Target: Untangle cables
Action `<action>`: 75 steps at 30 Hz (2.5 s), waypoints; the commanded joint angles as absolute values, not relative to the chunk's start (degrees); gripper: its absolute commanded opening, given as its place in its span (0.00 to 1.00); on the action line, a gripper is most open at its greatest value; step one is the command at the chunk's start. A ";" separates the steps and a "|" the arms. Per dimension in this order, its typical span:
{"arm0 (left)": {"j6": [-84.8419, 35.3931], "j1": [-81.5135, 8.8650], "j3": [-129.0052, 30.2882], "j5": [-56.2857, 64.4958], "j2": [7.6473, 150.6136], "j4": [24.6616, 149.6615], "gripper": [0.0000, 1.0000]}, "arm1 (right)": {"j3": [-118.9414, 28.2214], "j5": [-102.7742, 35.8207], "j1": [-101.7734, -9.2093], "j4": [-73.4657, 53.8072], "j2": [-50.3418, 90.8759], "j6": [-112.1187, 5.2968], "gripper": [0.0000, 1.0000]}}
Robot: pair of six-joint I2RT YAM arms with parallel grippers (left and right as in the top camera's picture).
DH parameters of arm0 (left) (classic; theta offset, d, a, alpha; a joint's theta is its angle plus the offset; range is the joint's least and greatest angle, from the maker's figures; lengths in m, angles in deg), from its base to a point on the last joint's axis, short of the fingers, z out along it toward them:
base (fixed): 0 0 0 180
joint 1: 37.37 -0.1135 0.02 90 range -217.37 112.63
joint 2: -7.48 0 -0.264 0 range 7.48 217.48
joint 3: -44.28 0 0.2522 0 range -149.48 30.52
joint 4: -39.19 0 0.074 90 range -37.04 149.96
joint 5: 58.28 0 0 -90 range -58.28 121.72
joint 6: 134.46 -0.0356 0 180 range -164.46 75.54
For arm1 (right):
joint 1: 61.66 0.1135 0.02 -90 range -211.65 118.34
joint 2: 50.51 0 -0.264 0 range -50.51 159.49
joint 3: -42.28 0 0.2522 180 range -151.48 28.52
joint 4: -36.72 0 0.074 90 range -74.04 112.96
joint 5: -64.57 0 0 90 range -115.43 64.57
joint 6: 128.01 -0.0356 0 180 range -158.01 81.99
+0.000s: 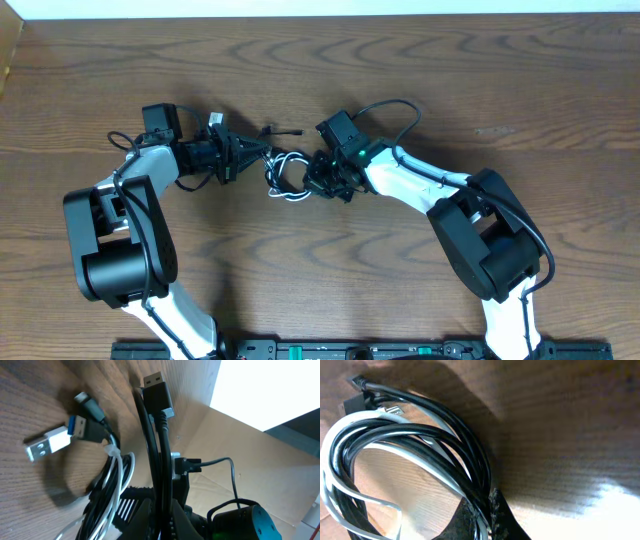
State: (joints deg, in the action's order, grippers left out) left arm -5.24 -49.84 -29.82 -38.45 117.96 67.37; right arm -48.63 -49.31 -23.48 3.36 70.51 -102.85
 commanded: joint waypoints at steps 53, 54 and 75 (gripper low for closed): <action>-36.91 -38.63 -29.71 -41.07 116.32 60.11 0.24 | -51.32 -84.11 -36.81 16.37 71.34 -102.70 0.01; -36.91 -38.63 -29.71 -41.05 116.32 60.11 0.32 | -51.32 -84.11 -36.81 16.34 71.34 -102.72 0.01; -31.47 -44.14 -29.71 -29.29 115.16 63.06 0.78 | -51.32 -87.08 -36.99 9.70 71.34 -87.09 0.01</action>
State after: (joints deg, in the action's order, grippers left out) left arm -33.96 -42.76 -29.73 -35.46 116.34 62.30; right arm -50.03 -84.57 -36.66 10.46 71.40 -91.09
